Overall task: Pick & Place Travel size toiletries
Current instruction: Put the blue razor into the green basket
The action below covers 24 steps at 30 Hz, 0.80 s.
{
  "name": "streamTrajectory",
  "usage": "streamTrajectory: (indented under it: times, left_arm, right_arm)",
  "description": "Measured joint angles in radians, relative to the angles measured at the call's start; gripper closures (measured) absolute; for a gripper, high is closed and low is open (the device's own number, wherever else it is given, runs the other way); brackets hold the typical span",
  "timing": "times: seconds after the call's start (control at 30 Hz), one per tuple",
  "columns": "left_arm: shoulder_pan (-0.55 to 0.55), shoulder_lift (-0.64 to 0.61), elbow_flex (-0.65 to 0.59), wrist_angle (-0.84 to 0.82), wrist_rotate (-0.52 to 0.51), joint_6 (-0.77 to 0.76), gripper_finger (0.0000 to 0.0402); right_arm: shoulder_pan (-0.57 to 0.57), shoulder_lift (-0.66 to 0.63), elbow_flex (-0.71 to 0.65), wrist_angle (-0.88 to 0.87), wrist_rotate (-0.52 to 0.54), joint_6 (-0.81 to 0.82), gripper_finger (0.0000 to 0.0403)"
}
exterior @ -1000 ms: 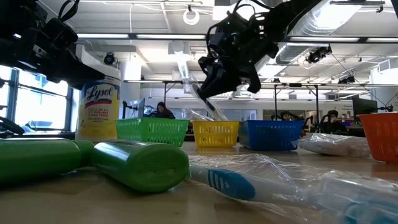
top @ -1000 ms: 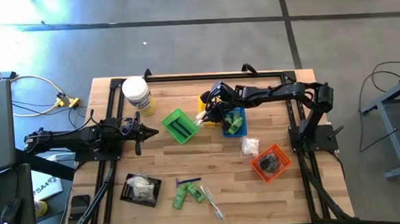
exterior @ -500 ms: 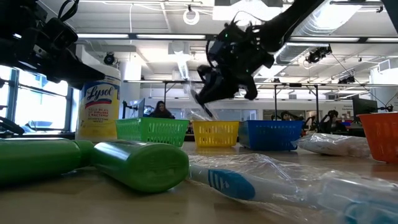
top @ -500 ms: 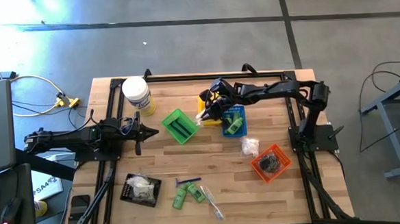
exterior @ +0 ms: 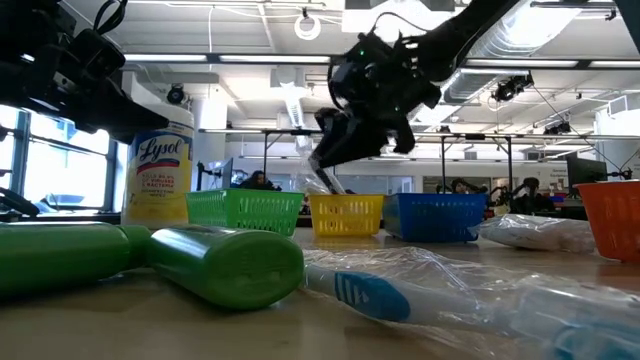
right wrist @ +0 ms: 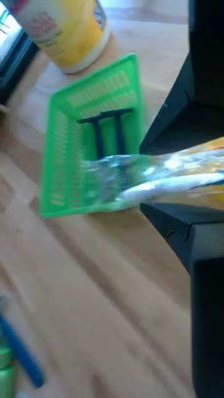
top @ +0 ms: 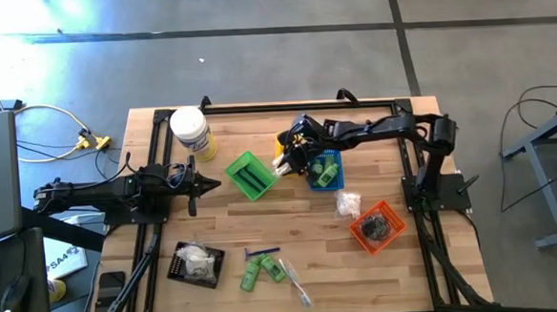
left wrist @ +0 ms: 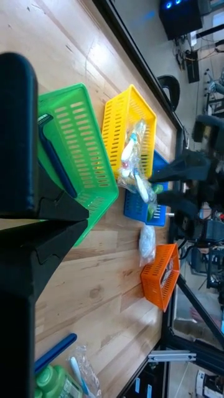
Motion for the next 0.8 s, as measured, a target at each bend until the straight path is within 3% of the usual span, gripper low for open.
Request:
streamTrajectory:
  times: [0.27, 0.43, 0.5, 0.6, 0.73, 0.8]
  left_arm:
    - [0.000, 0.000, 0.000, 0.000, 0.001, -0.022, 0.0402]
    - [0.000, 0.000, 0.000, 0.000, 0.001, -0.024, 0.0402]
    - [0.000, 0.000, 0.000, -0.001, 0.001, -0.026, 0.0402]
    - [0.000, 0.000, 0.000, -0.001, 0.001, -0.030, 0.0402]
    - [0.000, 0.000, 0.000, -0.001, 0.001, -0.030, 0.0402]
    - [0.000, 0.000, 0.000, -0.001, 0.001, -0.028, 0.0402]
  right_arm:
    - [0.032, -0.079, 0.000, -0.046, 0.113, 0.069, 0.0230]
    - [0.046, -0.168, 0.000, -0.089, 0.108, 0.172, 0.0227]
    - [0.054, -0.223, 0.001, -0.107, 0.062, 0.235, 0.0230]
    - [0.057, -0.320, 0.000, -0.149, -0.012, 0.380, 0.0250]
    - [0.058, -0.471, -0.010, -0.158, -0.194, 0.568, 0.0302]
    - [0.072, -0.557, -0.037, -0.156, -0.171, 0.647, 0.0333]
